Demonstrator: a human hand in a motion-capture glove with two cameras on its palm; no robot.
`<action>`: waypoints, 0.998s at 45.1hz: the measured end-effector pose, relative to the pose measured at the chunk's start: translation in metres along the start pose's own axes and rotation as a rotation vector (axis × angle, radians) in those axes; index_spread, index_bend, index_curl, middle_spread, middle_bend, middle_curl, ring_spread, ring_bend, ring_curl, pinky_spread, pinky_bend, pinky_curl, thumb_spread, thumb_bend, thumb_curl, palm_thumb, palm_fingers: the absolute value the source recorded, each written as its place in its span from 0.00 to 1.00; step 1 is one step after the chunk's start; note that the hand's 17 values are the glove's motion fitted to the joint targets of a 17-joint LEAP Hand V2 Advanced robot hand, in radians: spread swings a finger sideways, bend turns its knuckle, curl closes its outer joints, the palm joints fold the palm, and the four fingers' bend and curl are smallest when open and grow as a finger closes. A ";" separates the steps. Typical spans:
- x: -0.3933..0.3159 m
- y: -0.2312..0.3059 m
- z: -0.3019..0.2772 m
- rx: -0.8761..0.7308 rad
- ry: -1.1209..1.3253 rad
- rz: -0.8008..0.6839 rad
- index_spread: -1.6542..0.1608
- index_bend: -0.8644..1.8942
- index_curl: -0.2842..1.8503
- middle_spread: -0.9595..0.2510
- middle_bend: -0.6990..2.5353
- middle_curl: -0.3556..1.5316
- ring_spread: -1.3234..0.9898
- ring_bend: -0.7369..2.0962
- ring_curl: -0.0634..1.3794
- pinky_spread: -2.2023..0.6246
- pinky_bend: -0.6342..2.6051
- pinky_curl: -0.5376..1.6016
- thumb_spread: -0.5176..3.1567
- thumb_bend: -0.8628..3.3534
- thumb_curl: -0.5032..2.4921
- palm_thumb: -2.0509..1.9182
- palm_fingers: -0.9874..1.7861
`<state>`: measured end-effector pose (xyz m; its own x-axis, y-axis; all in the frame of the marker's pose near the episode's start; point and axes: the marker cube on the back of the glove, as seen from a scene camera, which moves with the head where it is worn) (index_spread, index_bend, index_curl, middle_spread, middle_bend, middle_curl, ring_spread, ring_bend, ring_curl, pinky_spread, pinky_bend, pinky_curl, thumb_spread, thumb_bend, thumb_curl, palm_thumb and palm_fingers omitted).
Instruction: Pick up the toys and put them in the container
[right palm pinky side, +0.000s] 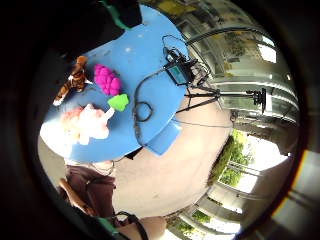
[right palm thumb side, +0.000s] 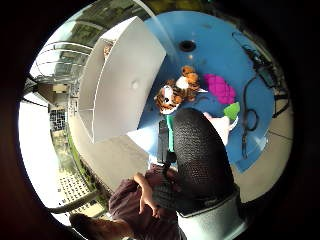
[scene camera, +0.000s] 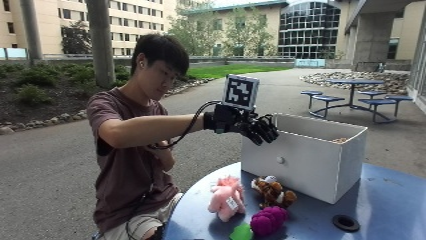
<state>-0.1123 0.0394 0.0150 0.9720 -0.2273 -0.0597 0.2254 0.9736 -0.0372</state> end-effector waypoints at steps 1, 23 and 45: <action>-0.002 -0.001 0.000 0.000 -0.003 -0.005 0.79 0.36 0.23 0.70 0.27 0.34 0.55 0.43 0.19 0.78 0.45 0.40 0.52 0.20 0.25 0.51 0.32; -0.001 0.009 0.029 -0.033 0.003 -0.073 0.80 0.34 0.22 0.73 0.27 0.36 0.55 0.44 0.21 0.78 0.46 0.41 0.51 0.20 0.25 0.51 0.31; -0.020 0.027 0.116 -0.112 -0.036 -0.206 0.81 0.34 0.20 0.75 0.27 0.38 0.55 0.44 0.23 0.78 0.46 0.41 0.49 0.20 0.25 0.51 0.30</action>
<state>-0.1181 0.0729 0.1309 0.9086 -0.4175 -0.0034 0.4120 0.8978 -0.1556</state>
